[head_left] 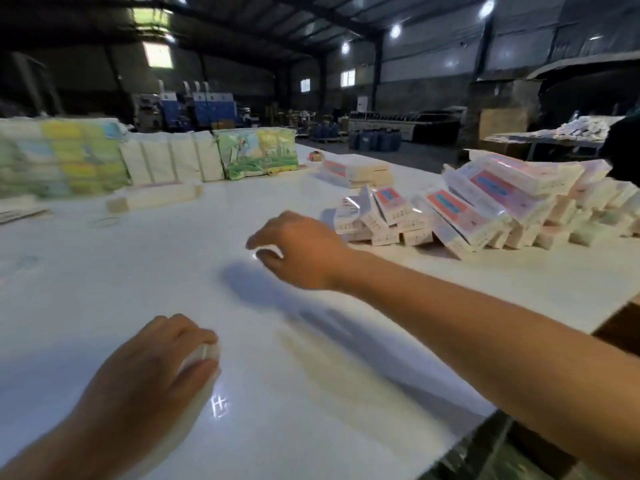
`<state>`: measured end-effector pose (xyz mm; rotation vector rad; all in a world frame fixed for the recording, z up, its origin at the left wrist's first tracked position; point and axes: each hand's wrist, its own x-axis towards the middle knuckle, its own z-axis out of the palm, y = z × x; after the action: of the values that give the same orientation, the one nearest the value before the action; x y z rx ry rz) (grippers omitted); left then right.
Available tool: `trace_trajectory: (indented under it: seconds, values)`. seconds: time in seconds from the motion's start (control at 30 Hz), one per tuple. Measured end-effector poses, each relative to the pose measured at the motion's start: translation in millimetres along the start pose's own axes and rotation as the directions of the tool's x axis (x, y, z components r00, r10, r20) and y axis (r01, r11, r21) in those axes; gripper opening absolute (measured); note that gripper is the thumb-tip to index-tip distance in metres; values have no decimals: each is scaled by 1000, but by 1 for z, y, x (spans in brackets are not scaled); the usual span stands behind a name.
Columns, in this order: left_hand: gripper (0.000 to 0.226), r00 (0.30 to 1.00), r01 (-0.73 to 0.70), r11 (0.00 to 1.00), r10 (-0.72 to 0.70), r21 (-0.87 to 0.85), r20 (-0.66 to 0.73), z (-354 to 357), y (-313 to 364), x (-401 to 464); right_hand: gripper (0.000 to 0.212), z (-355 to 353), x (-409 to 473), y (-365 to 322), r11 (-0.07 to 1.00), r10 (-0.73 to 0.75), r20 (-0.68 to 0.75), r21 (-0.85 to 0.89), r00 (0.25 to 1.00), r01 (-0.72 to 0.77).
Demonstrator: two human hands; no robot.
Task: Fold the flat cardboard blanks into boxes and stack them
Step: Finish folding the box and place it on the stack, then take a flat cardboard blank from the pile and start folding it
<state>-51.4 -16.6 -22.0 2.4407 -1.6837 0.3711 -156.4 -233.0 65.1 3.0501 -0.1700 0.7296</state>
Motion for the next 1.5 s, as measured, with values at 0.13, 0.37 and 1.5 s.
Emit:
trace_trajectory:
  seconds: [0.13,0.37,1.5]
  values:
    - [55,985,73,984,-97,-162,-142,-20,24,-9,29,65,-26,-51,998,-23,172,54,985,14]
    - [23,983,119,968,-147,-220,-113,-18,12,-14,19,78,-30,-42,974,-26,8,227,1000,24]
    - [22,895,442,802,-426,403,-134,-124,6,-21,33,60,-29,-43,671,370,-8,694,929,-262]
